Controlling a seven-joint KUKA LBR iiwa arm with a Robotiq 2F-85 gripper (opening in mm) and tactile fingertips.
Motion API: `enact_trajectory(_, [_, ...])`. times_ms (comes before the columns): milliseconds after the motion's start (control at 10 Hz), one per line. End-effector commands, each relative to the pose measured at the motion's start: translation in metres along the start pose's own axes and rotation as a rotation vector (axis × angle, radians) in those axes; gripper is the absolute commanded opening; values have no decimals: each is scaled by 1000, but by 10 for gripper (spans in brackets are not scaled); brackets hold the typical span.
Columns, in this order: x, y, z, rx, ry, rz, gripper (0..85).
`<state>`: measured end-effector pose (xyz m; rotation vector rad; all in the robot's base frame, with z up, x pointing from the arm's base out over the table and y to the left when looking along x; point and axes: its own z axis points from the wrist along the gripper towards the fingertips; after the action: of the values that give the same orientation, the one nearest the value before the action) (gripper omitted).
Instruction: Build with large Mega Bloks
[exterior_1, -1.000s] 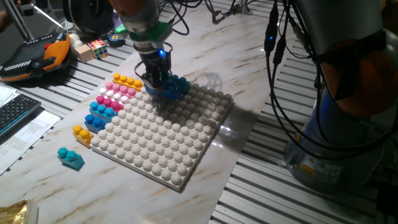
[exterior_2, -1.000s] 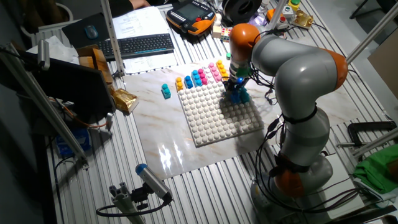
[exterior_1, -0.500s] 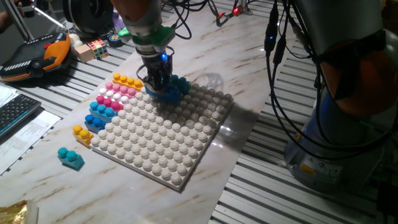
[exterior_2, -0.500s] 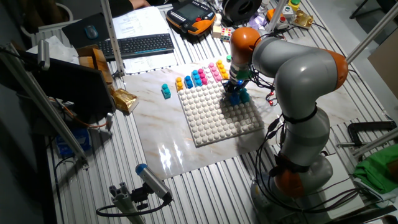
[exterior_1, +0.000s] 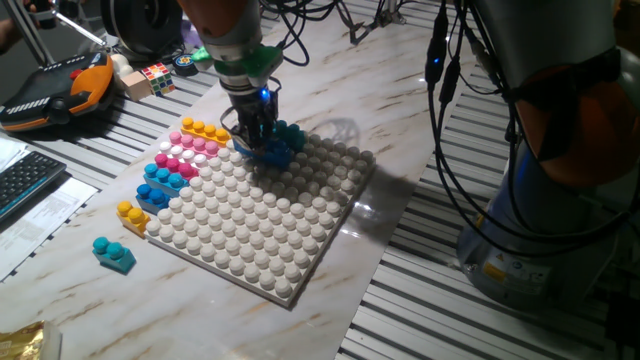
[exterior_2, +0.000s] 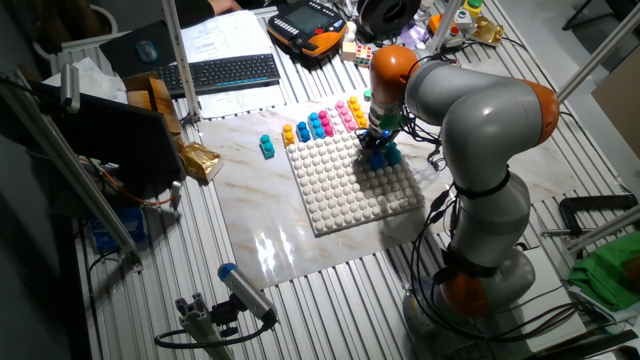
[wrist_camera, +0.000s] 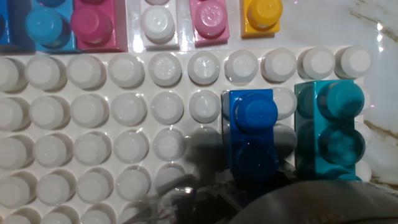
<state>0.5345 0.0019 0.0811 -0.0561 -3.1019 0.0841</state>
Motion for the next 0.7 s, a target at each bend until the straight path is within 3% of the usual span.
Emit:
enact_trajectory(0, [-1,0,0,2,-1,0,10])
enact_trajectory(600, [-5,3,8,-3,-4,10,10])
